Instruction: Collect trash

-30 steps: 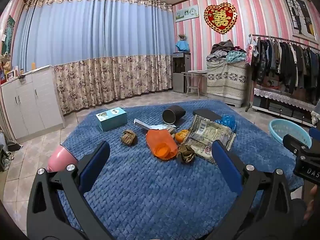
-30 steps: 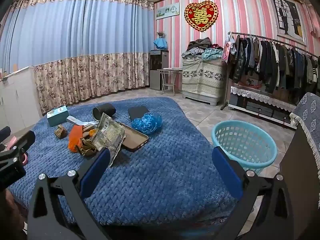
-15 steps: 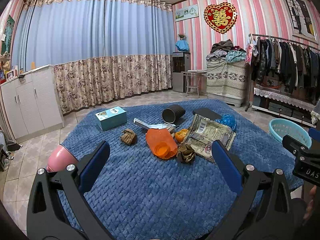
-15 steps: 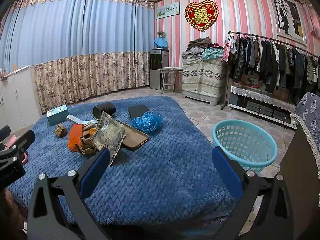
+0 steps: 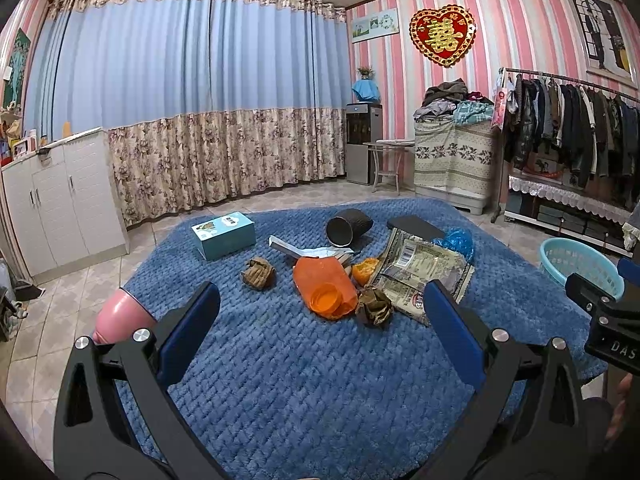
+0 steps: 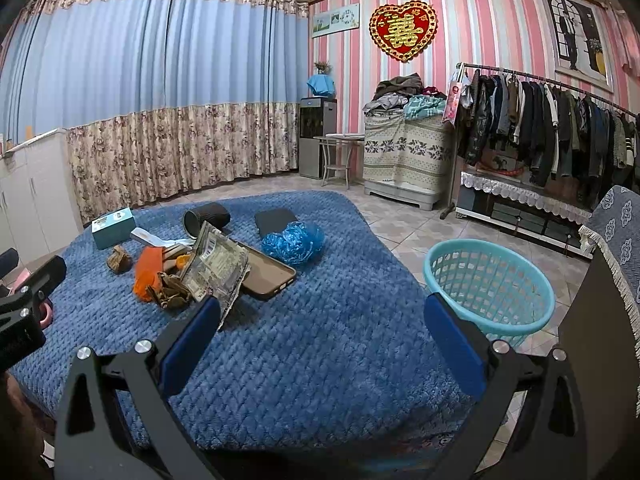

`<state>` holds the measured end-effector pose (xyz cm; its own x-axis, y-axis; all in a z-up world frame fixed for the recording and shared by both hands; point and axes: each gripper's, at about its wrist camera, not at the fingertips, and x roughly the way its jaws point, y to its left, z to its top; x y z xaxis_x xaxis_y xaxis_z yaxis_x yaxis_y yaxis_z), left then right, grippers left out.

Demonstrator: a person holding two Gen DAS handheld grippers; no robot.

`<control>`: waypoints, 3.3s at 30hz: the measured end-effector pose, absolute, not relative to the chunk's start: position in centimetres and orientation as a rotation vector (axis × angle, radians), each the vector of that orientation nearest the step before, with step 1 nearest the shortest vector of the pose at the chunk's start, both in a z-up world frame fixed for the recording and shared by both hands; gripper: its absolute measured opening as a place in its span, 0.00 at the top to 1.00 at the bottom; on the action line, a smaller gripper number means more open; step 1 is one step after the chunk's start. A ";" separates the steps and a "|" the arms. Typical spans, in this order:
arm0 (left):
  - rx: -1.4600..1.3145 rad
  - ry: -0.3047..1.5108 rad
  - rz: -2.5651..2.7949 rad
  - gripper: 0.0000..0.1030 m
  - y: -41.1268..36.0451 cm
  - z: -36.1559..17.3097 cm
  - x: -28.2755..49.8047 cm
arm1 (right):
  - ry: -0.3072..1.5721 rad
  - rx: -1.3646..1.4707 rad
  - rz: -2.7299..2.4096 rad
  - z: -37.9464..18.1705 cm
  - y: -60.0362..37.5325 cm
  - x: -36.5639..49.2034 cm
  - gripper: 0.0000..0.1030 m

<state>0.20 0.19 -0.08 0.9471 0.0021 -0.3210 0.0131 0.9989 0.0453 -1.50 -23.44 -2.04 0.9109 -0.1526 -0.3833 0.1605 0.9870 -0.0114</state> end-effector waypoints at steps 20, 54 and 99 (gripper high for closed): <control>0.065 0.400 0.062 0.05 2.1 -2.6 3.3 | 0.437 -0.011 -0.135 -4.8 -22.7 1.6 0.04; -0.027 0.733 -0.090 0.08 2.6 -9.2 19.0 | 0.564 -0.050 -0.151 -7.5 -24.0 10.6 0.04; 0.075 0.559 -0.138 0.61 1.6 -2.4 15.1 | 0.541 0.157 0.295 -4.1 -22.1 13.4 0.97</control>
